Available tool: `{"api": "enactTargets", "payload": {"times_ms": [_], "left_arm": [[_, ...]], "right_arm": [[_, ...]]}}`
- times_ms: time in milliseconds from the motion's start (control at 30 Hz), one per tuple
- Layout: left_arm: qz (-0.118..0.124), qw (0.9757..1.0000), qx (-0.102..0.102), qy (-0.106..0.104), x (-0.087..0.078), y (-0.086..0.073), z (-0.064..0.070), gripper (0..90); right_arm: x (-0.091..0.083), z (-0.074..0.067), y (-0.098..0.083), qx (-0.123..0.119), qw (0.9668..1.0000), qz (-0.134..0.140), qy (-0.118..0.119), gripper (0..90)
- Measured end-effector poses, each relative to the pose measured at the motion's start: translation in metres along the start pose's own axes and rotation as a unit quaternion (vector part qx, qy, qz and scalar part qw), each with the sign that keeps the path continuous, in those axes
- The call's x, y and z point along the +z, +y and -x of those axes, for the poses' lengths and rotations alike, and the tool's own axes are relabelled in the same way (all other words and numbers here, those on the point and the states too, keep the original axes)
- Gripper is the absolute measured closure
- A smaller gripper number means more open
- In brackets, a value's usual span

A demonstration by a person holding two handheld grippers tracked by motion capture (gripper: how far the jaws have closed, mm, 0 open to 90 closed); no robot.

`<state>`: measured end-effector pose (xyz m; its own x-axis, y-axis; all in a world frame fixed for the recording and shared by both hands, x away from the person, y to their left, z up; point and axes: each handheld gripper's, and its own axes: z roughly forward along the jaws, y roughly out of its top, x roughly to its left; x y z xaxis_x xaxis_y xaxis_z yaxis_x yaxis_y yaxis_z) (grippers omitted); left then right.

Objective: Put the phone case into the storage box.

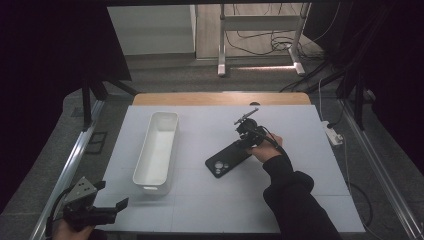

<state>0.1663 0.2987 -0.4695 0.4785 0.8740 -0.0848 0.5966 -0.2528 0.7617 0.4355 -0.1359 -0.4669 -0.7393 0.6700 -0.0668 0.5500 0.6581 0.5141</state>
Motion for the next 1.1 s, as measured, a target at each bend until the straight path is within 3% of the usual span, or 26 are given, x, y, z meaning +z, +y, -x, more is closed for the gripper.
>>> {"api": "enactTargets", "payload": {"times_ms": [67,133,533,800,1100], "left_arm": [[0.000,1.0000,0.000,0.000,0.000,0.000,0.000,2.8],[0.000,1.0000,0.001,0.000,0.000,0.000,0.000,2.9],[-0.002,1.0000,0.002,0.000,0.000,0.000,0.000,2.9],[-0.002,1.0000,0.004,-0.001,0.000,0.000,0.000,2.9],[-0.002,1.0000,0.005,-0.004,0.000,0.000,0.000,2.9]], "right_arm": [[0.001,0.001,0.001,-0.003,1.0000,-0.002,0.005,86.1],[0.002,0.003,0.002,-0.002,0.9999,-0.002,0.013,89.7],[0.019,0.010,0.007,0.015,0.9996,-0.011,0.021,89.8],[0.031,0.010,0.017,0.010,0.9997,-0.021,0.007,89.8],[0.041,0.014,0.020,0.020,0.9995,-0.026,0.002,89.8]]}}
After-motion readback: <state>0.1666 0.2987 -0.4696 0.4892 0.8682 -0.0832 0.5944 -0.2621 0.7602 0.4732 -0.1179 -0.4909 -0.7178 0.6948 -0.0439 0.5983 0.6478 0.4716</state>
